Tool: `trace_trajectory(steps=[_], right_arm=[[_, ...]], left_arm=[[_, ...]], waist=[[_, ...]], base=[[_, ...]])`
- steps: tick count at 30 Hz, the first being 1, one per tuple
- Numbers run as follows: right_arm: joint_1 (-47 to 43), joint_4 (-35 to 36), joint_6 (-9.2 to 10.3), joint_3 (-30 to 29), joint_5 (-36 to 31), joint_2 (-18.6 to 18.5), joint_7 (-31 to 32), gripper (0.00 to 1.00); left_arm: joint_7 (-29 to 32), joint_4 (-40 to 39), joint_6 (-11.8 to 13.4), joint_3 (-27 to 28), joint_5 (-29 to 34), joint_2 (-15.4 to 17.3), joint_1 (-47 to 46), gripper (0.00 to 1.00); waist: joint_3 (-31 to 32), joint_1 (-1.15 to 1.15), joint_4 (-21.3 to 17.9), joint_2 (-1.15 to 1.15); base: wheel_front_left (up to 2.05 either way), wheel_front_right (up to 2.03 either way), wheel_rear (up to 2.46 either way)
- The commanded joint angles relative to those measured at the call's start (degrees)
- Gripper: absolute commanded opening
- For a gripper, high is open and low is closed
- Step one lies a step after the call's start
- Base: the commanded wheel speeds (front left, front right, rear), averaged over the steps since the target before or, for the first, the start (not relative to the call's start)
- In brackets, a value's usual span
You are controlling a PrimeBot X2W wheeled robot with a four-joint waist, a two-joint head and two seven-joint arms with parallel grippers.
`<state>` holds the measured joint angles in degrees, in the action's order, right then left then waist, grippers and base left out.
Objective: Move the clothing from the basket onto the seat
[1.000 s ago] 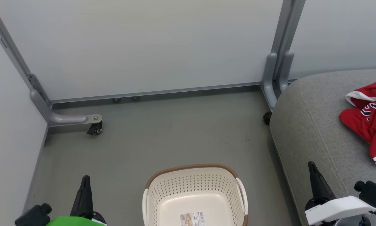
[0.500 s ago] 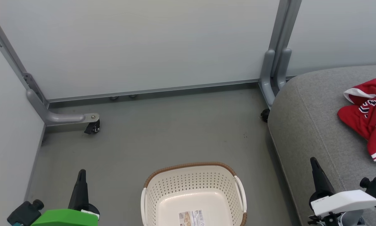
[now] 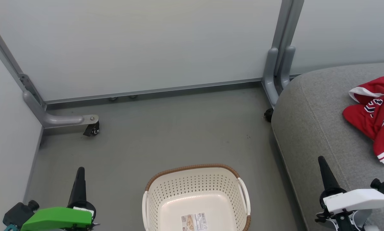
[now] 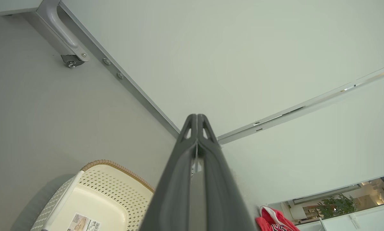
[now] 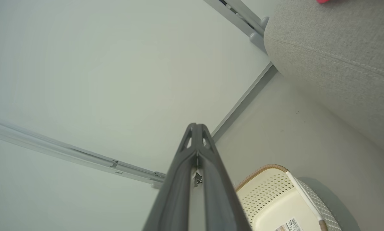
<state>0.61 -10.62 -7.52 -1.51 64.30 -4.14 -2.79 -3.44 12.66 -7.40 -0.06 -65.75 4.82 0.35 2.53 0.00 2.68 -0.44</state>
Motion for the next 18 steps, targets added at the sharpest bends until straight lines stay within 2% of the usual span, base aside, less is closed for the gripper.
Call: trace_trajectory(steps=[1, 18], right_arm=[[1.24, 0.11, 0.03, -0.29, 1.68, -0.46, 0.40, 0.00], [2.89, -1.12, 0.03, -1.03, 11.47, -0.61, 2.79, 0.00]], left_arm=[[0.41, -0.35, -0.08, 0.36, -1.76, 0.59, -1.69, 0.00], [2.76, 0.21, -0.10, 1.29, -11.29, 0.69, -3.55, 0.00]], waist=[[-0.07, 0.00, -0.07, 0.23], [-0.80, 0.00, -0.82, 0.29]], base=[[0.00, 0.00, 0.00], [0.00, 0.00, 0.00]])
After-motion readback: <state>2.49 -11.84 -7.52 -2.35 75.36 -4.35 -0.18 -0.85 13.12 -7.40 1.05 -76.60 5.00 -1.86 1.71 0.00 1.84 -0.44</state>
